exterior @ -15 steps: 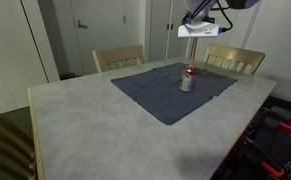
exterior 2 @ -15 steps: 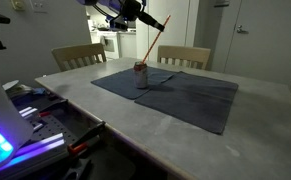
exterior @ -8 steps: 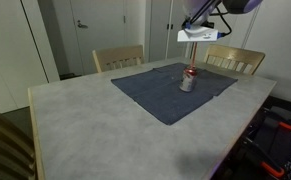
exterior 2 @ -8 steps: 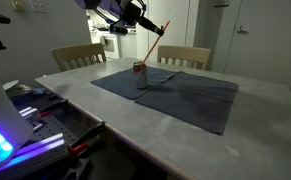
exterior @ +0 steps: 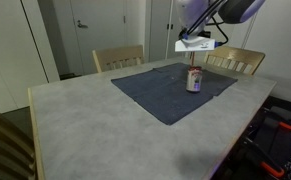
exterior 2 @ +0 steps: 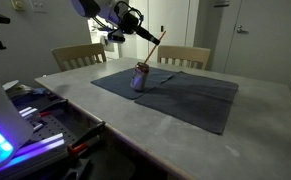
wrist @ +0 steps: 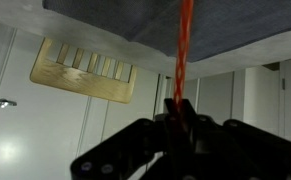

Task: Put the straw in the can

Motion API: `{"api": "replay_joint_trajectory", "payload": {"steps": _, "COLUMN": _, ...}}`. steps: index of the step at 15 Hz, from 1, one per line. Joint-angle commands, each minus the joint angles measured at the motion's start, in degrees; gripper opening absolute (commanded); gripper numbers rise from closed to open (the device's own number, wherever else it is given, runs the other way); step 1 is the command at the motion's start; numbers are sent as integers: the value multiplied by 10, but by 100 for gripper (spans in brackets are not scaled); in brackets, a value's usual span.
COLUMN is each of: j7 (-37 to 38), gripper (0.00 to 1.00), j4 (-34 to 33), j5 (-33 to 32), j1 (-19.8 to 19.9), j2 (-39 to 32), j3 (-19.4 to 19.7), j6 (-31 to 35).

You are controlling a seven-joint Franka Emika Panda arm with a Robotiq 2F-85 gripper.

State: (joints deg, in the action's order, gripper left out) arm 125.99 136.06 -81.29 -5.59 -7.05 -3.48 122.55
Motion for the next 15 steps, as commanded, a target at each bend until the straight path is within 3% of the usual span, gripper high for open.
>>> {"api": "replay_joint_trajectory", "payload": {"steps": 1, "j7": 0, "gripper": 2, "j4": -21, "j5": 0, "j1": 2, "j2": -26, "j3": -8, "j6": -9}}
{"api": "replay_joint_trajectory", "payload": {"steps": 15, "j7": -1, "gripper": 2, "j4": 0, "j5": 71, "j1": -12, "j2": -3, "j3": -29, "j6": -111}}
